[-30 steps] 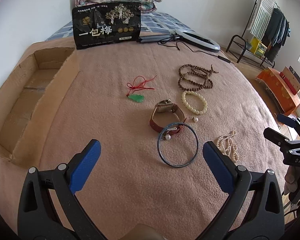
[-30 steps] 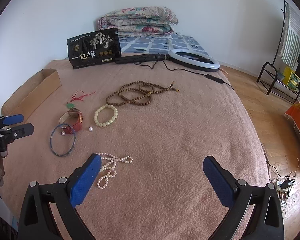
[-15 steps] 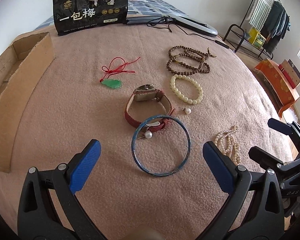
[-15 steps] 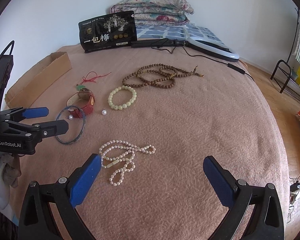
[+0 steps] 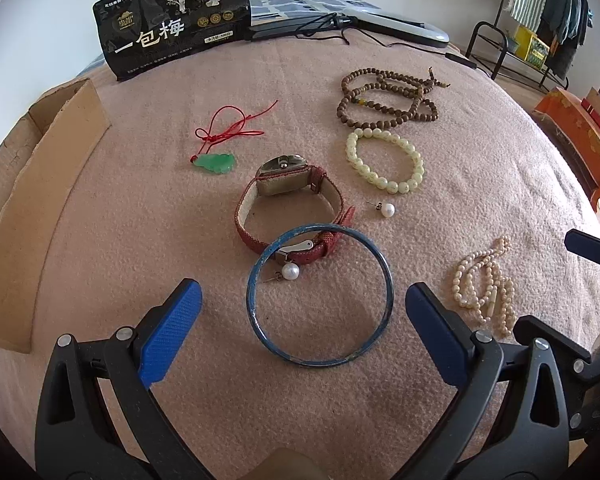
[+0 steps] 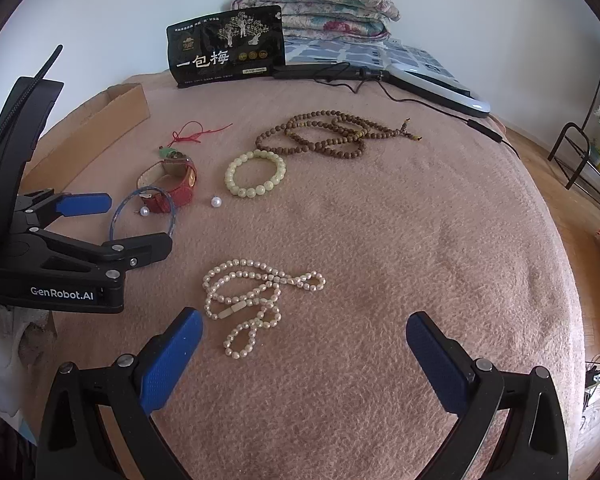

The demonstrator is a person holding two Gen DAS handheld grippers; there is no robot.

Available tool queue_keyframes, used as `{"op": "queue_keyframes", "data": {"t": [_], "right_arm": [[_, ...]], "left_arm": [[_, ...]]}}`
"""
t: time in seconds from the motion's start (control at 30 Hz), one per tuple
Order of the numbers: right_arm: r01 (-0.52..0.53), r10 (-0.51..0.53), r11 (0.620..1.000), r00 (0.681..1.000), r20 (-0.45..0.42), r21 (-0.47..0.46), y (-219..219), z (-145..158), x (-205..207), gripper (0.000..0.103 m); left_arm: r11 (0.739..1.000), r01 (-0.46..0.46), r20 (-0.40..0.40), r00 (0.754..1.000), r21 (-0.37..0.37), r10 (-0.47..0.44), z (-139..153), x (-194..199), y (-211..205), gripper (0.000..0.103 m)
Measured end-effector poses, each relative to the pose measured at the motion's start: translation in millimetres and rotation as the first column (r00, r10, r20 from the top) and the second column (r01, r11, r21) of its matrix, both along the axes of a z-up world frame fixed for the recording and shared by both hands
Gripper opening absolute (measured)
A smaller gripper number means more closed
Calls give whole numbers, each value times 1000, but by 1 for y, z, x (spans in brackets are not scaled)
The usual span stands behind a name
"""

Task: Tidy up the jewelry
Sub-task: 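Move both tools toward the jewelry, left tool over the blue bangle, then grasp the blue bangle with the left tool while the right tool grasps the pearl necklace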

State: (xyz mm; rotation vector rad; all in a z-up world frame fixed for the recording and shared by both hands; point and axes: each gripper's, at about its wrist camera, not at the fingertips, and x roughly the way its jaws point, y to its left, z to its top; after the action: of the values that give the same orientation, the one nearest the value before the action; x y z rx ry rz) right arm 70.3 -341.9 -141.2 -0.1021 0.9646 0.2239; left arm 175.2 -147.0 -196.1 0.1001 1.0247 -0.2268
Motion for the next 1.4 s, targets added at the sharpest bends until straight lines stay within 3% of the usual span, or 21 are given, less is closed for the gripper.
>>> {"op": "queue_keyframes", "data": {"t": [0.23, 0.8, 0.9, 1.0, 1.17, 1.3, 1.33, 1.4], "right_arm": [[-25, 25, 1000, 1000, -12, -1, 6, -5, 7, 103], [-57, 58, 998, 994, -90, 22, 17, -30, 32, 102], [-79, 80, 997, 994, -77, 16, 19, -27, 29, 93], [-100, 102, 995, 993, -66, 24, 22, -23, 26, 74], [-124, 127, 991, 990, -69, 39, 27, -18, 25, 33], [-124, 127, 991, 989, -70, 55, 27, -16, 25, 20], [-117, 122, 991, 990, -72, 65, 27, -15, 25, 10], [-106, 112, 991, 991, -75, 86, 24, -14, 25, 9]], "left_arm": [[1000, -26, -9, 1000, -4, 26, -6, 4, 5, 103], [999, 3, 2, 1000, -34, -3, -4, 2, 7, 76], [999, 8, 2, 1000, -52, -7, -4, 1, 8, 74], [997, 9, 0, 1000, -75, -9, -3, 0, 11, 74], [995, 12, 0, 1000, -98, -12, -2, -2, 14, 74], [995, 15, 0, 1000, -101, -15, -2, -4, 14, 74], [995, 16, 1, 1000, -100, -16, -2, -5, 15, 74], [995, 17, 3, 1000, -97, -17, -1, -6, 15, 74]]}}
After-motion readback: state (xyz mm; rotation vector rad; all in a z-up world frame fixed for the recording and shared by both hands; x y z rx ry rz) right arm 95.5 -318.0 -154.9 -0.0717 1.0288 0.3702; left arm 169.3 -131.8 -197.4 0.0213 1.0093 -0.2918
